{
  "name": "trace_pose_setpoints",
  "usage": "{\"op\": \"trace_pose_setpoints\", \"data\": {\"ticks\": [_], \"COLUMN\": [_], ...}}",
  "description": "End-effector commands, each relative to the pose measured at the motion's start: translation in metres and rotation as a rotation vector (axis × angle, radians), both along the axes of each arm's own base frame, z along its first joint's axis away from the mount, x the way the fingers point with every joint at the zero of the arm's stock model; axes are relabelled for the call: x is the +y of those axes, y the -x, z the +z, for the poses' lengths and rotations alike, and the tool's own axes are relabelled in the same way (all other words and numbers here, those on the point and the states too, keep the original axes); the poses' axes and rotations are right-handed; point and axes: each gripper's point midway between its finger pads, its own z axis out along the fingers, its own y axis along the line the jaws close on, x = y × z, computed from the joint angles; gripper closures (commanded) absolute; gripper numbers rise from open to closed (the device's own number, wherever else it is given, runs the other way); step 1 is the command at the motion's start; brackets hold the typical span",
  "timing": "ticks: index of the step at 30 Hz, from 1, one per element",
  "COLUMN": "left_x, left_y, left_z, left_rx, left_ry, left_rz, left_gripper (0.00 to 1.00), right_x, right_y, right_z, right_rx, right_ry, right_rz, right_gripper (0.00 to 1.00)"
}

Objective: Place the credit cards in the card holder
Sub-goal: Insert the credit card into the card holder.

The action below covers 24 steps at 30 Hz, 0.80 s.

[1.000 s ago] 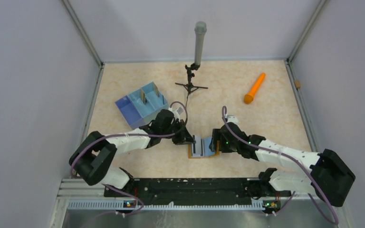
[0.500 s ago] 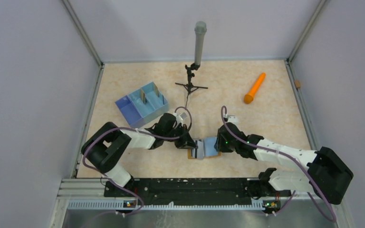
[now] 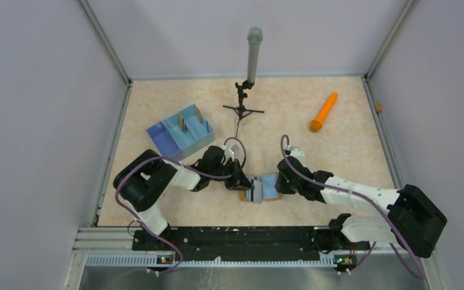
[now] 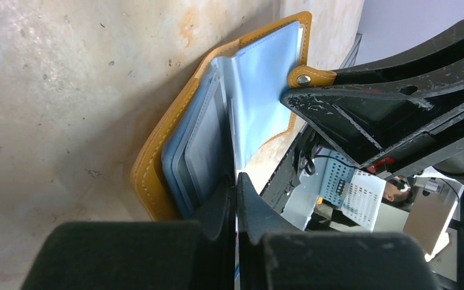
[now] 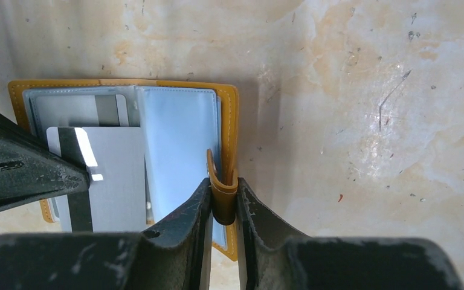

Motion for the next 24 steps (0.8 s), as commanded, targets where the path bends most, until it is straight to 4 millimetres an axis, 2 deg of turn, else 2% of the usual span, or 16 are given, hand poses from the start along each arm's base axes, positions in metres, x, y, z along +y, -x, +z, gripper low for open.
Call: {"op": "trace_pose_setpoints", "data": {"ticks": [1,22,24], "left_x": [-0.0035,-0.0063,-0.0056], "left_y": [-0.002,0.0072,0.0069], "left_z": [0.0042,0.0127,0.0062], "left_rx": [-0.028,-0.127,-0.11], "left_ry": [0.047,0.179,0.155], "left_rz": [-0.004,-0.068,-0.066], "left_gripper": [1.0,1.0,1.0], "right_x": [-0.0006,-0.0052,-0.0058], "right_y": [-0.0021,-0.0019,-0.0014], "right_z": [-0.0006,-0.0042,-0.0044], "right_rx": [-0.003,0.005,0.007], "right_ry": [0.026,0.047,0.051], "right_rz": [-0.014,-0.035,-0.034], "right_gripper": [0.84,0.86,0.86]}}
